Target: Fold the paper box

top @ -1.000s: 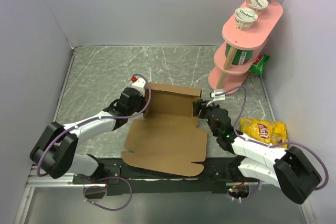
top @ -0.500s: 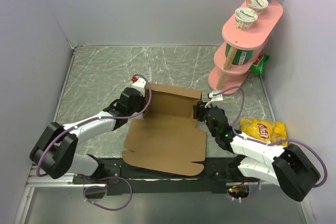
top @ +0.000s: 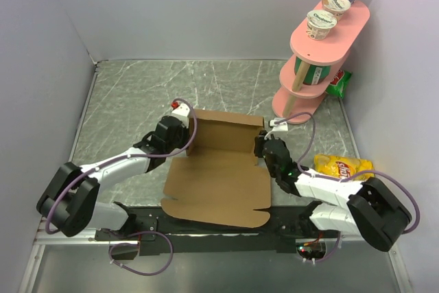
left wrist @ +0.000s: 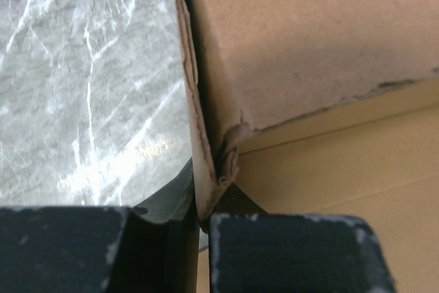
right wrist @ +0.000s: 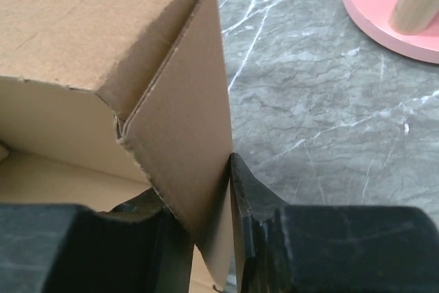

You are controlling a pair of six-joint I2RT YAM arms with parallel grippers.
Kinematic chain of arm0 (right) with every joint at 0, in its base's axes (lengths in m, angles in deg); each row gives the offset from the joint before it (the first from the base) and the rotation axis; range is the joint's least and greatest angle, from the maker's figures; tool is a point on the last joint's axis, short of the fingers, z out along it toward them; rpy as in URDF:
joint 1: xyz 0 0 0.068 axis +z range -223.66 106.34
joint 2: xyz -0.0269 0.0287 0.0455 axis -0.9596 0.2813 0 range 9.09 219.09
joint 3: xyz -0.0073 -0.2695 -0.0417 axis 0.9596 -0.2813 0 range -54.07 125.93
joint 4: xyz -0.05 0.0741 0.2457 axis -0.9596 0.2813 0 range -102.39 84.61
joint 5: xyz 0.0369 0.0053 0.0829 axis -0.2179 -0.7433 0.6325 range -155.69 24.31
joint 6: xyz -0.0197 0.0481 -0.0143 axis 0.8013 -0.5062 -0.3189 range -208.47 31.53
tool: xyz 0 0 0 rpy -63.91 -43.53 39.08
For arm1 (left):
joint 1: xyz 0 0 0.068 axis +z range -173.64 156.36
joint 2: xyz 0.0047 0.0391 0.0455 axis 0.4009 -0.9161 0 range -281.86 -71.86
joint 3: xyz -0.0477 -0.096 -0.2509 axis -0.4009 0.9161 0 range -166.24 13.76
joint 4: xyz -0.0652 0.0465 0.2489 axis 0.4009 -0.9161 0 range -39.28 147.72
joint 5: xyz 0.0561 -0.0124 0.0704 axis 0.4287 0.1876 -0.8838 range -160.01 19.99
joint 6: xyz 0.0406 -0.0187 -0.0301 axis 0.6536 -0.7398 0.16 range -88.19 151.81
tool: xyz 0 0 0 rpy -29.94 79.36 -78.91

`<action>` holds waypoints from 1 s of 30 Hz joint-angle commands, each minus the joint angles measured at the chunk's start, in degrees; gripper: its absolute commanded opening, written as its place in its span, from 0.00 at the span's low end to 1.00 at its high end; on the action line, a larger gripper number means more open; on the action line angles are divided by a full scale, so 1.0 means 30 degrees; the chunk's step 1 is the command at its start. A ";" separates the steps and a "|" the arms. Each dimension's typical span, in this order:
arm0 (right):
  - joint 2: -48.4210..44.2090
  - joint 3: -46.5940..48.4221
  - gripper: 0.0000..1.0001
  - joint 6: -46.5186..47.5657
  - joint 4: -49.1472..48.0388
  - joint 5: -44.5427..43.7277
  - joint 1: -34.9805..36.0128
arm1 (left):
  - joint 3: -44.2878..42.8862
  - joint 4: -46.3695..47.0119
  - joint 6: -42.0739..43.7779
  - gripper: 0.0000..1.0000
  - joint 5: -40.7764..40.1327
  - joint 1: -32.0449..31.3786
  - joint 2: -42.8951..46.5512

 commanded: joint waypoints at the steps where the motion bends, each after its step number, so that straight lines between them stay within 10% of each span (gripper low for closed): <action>1: 0.1283 0.0686 0.26 -0.1397 0.0904 -0.2906 -0.0015 | 0.0660 0.0340 -0.0378 0.01 0.0135 -0.0042 0.1617; 10: 0.3626 0.3000 0.00 -0.3830 0.4241 -0.6947 0.0161 | 0.1132 0.0927 -0.0495 0.01 0.0136 -0.0862 0.2440; 30: 0.5473 0.5958 0.00 -1.1706 1.4258 -1.1169 0.0980 | 0.0633 -0.0069 -0.0085 0.01 -0.2059 -0.1038 0.2879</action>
